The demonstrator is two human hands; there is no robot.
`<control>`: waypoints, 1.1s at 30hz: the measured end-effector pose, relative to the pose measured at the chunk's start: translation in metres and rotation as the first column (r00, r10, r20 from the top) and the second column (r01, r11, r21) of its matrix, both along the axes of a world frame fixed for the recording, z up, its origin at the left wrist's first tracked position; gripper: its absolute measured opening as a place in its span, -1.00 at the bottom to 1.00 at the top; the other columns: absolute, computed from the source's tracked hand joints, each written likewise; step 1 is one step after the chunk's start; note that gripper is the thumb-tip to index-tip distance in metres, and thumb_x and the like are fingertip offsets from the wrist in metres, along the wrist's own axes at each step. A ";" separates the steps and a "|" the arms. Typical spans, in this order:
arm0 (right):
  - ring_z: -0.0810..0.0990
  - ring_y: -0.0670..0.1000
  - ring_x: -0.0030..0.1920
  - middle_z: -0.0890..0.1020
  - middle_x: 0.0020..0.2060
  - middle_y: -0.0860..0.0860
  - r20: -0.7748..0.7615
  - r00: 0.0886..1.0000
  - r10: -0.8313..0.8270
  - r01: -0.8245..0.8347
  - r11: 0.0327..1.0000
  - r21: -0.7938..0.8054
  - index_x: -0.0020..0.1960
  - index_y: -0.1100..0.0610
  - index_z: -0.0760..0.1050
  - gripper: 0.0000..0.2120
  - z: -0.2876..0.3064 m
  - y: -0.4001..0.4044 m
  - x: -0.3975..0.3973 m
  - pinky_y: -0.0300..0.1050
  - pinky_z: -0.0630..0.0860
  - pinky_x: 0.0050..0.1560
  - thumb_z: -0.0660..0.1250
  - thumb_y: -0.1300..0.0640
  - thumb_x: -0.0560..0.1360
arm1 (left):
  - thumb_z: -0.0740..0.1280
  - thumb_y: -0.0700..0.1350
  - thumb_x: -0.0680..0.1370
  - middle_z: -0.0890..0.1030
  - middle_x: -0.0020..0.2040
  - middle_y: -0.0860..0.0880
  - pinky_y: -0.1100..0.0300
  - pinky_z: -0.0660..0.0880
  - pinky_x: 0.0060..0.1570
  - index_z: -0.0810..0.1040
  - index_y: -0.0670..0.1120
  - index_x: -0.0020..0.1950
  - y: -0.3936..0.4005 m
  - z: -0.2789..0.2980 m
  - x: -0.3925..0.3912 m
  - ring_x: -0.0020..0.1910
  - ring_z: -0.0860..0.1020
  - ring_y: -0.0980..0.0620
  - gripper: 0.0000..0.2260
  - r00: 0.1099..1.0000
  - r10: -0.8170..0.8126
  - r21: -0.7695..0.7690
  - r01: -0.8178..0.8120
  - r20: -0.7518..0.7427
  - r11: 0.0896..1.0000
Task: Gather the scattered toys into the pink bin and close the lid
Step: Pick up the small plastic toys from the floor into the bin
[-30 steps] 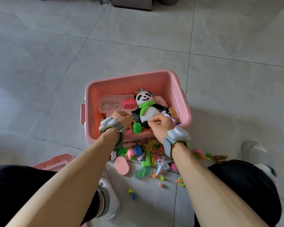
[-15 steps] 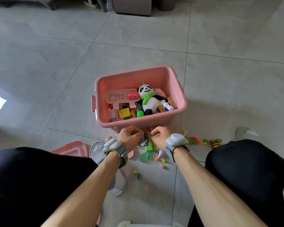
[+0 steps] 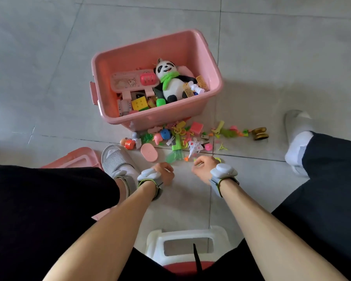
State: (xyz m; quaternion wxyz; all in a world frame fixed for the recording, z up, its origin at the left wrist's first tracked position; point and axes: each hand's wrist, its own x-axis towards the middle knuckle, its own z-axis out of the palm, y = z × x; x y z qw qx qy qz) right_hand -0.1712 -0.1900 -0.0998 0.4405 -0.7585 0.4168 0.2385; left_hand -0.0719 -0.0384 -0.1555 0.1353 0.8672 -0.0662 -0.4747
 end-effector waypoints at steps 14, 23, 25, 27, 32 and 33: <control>0.57 0.03 0.04 0.61 0.05 -0.05 -0.157 0.986 -0.046 0.049 0.999 0.017 0.05 -0.07 0.52 -0.79 -0.047 -0.031 -0.040 -0.18 0.49 0.04 0.32 0.05 0.41 | 0.31 -0.24 0.50 0.31 0.30 -0.17 0.16 0.40 0.00 0.46 -0.07 0.25 -0.028 -0.048 -0.025 0.03 0.49 -0.14 -0.68 0.992 0.043 0.142 -0.059 0.117 0.988; 0.58 0.09 0.04 0.60 0.07 0.00 -0.196 0.980 -0.031 0.031 1.000 -0.005 0.09 -0.04 0.52 -0.73 -0.075 -0.037 -0.026 -0.10 0.54 0.11 0.29 0.11 0.40 | 0.29 -0.16 0.50 0.42 0.19 -0.08 0.20 0.44 -0.04 0.60 0.02 0.03 -0.049 -0.043 -0.026 -0.09 0.44 -0.01 -0.84 0.998 -0.024 0.085 0.019 0.051 0.996; 0.56 0.12 0.11 0.57 0.14 0.06 -0.188 0.981 0.041 -0.050 0.998 -0.040 0.17 0.04 0.49 -0.69 -0.083 -0.034 -0.011 -0.11 0.52 0.12 0.30 0.16 0.43 | 0.34 -0.08 0.47 0.55 0.08 0.00 0.23 0.47 -0.13 0.59 0.11 -0.11 -0.051 -0.038 -0.021 -0.12 0.54 0.03 -0.91 0.993 0.117 0.075 -0.119 0.032 0.990; 0.52 0.14 0.19 0.48 0.23 0.10 -0.153 0.979 0.138 -0.154 0.983 -0.100 0.27 0.10 0.43 -0.63 -0.088 -0.031 0.002 -0.11 0.47 0.13 0.34 0.15 0.48 | 0.35 -0.02 0.40 0.66 -0.11 0.07 0.22 0.56 -0.16 0.57 0.13 -0.23 -0.052 -0.034 -0.019 -0.17 0.64 0.04 -0.96 0.965 0.263 0.051 -0.263 -0.006 0.964; 0.50 0.17 0.21 0.32 0.30 0.09 -0.111 0.933 0.342 -0.359 0.898 -0.253 0.34 0.00 0.33 -0.60 -0.106 -0.024 0.019 -0.01 0.47 0.10 0.29 0.15 0.53 | 0.42 -0.16 0.37 0.65 -0.38 0.03 0.04 0.64 -0.04 0.65 0.01 -0.21 -0.050 -0.028 -0.014 -0.29 0.68 0.00 -0.93 0.820 0.560 -0.050 -0.568 -0.118 0.821; 0.49 0.20 0.21 0.32 0.29 0.11 -0.129 0.915 0.382 -0.404 0.875 -0.267 0.35 0.01 0.32 -0.60 -0.110 -0.022 0.021 0.01 0.46 0.09 0.26 0.18 0.53 | 0.42 -0.23 0.41 0.64 -0.37 -0.01 0.06 0.64 -0.05 0.65 -0.07 -0.18 -0.050 -0.023 -0.013 -0.33 0.65 0.00 -0.93 0.786 0.605 -0.073 -0.615 -0.126 0.785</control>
